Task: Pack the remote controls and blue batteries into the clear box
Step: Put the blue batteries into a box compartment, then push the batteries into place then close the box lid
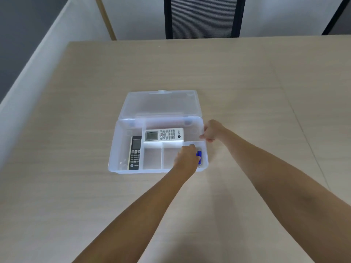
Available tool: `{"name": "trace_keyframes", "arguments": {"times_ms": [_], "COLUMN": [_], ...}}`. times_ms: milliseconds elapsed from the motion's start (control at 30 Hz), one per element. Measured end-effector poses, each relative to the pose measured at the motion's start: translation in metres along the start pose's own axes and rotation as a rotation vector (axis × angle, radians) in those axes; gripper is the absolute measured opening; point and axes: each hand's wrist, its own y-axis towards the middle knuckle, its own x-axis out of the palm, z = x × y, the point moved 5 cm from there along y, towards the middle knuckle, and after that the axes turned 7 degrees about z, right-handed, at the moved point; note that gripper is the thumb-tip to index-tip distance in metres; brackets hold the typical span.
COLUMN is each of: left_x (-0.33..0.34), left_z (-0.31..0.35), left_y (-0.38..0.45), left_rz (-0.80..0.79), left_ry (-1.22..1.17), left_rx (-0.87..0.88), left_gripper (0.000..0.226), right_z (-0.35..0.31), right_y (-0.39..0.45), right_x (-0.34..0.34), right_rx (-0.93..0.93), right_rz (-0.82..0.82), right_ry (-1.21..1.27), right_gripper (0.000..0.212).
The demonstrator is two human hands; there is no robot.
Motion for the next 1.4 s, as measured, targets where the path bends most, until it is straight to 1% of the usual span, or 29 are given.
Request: {"name": "trace_keyframes", "arguments": {"times_ms": [33, 100, 133, 167, 200, 233, 267, 333, 367, 433, 500, 567, 667, 733, 767, 800, 833, 900, 933, 1000, 1067, 1100, 1133, 1167, 1200, 1267, 1300, 1333, 1400], "left_x": [-0.009, -0.03, -0.039, -0.045, -0.046, -0.045, -0.041, -0.037, -0.037, -0.035, -0.061, -0.057, -0.057, -0.052, -0.05, -0.049, -0.051, -0.062, -0.067, -0.079, -0.091, -0.097, -0.101, -0.104, -0.104, -0.098, -0.096, -0.093, -0.092], "left_z": [-0.012, -0.052, -0.078, -0.106, -0.133, -0.156, -0.174, -0.188, -0.187, -0.187, -0.17, -0.163, -0.164, -0.168, -0.17, -0.172, -0.18, -0.186, -0.191, -0.202, -0.214, -0.218, -0.222, -0.223, -0.224, -0.226, -0.225, -0.227, -0.225], "left_y": [-0.007, -0.026, -0.035, -0.042, -0.047, -0.049, -0.052, -0.055, -0.054, -0.047, -0.088, -0.081, -0.078, -0.076, -0.077, -0.077, -0.093, -0.113, -0.115, -0.113, -0.104, -0.1, -0.097, -0.096, -0.093, -0.085, -0.082, -0.078, -0.069], "left_rz": [0.071, 0.285, 0.387, 0.435, 0.407, 0.335, 0.265, 0.197, 0.209, 0.231, 0.331, 0.313, 0.31, 0.287, 0.291, 0.305, 0.345, 0.474, 0.521, 0.499, 0.429, 0.409, 0.4, 0.384, 0.366, 0.323, 0.294, 0.265, 0.245], "left_ry": [-0.082, -0.13, -0.062, 0.037, 0.133, 0.208, 0.276, 0.311, 0.303, 0.259, 0.219, 0.224, 0.246, 0.255, 0.235, 0.173, 0.032, -0.399, -0.639, -1.107, -1.465, -1.577, -1.622, -1.635, -1.605, -1.48, -1.363, -1.186, -0.808], "left_rx": [0.029, 0.089, 0.093, 0.051, -0.024, -0.098, -0.144, -0.139, -0.133, -0.162, -0.074, -0.045, -0.053, -0.06, -0.064, -0.071, -0.074, -0.134, -0.221, -0.412, -0.479, -0.48, -0.486, -0.478, -0.477, -0.486, -0.491, -0.504, -0.5], "left_gripper": [0.022, 0.031, 0.043, 0.058, 0.074, 0.087, 0.097, 0.109, 0.112, 0.112, 0.109, 0.104, 0.1, 0.1, 0.101, 0.102, 0.101, 0.093, 0.086, 0.081, 0.086, 0.087, 0.087, 0.088, 0.088, 0.086, 0.089, 0.101, 0.12], "right_z": [-0.001, -0.004, -0.006, -0.01, -0.014, -0.019, -0.022, -0.023, -0.023, -0.024, -0.027, -0.018, -0.02, -0.025, -0.029, -0.037, -0.043, -0.048, -0.045, -0.038, -0.029, -0.026, -0.022, -0.018, -0.015, -0.006, 0.0, 0.004, 0.01], "right_y": [0.004, 0.013, 0.02, 0.025, 0.032, 0.035, 0.041, 0.046, 0.046, 0.07, 0.016, 0.017, -0.005, -0.012, -0.021, -0.033, -0.061, -0.102, -0.113, -0.129, -0.136, -0.139, -0.139, -0.139, -0.141, -0.141, -0.14, -0.137, -0.127], "right_x": [0.001, 0.002, 0.002, 0.0, -0.004, -0.008, -0.009, -0.002, -0.006, -0.006, -0.053, -0.066, -0.07, -0.072, -0.072, -0.072, -0.067, -0.061, -0.059, -0.052, -0.042, -0.036, -0.027, -0.016, -0.003, 0.022, 0.033, 0.044, 0.064], "right_rx": [0.022, 0.084, 0.104, 0.134, 0.153, 0.177, 0.193, 0.256, 0.278, 0.224, 0.156, 0.128, 0.055, -0.042, -0.101, -0.142, -0.166, -0.167, -0.165, -0.187, -0.136, -0.121, -0.109, -0.1, -0.081, -0.04, -0.01, 0.011, 0.03], "right_rz": [0.014, 0.064, 0.1, 0.128, 0.156, 0.18, 0.209, 0.191, 0.148, 0.055, 0.171, 0.213, 0.304, 0.321, 0.28, 0.214, 0.147, 0.043, -0.027, -0.158, -0.212, -0.216, -0.203, -0.174, -0.112, 0.04, 0.116, 0.158, 0.164], "right_ry": [0.097, 0.442, 0.574, 0.648, 0.693, 0.718, 0.724, 0.683, 0.679, 0.737, 0.788, 0.844, 0.784, 0.811, 0.931, 1.093, 1.246, 1.451, 1.555, 1.663, 1.734, 1.757, 1.732, 1.636, 1.464, 1.118, 0.996, 0.897, 0.715], "right_gripper": [0.011, 0.014, 0.014, 0.022, 0.04, 0.057, 0.063, 0.058, 0.052, 0.044, 0.039, 0.029, 0.038, 0.036, 0.035, 0.037, 0.039, 0.039, 0.043, 0.057, 0.059, 0.059, 0.057, 0.051, 0.046, 0.052, 0.059, 0.07, 0.096]}}
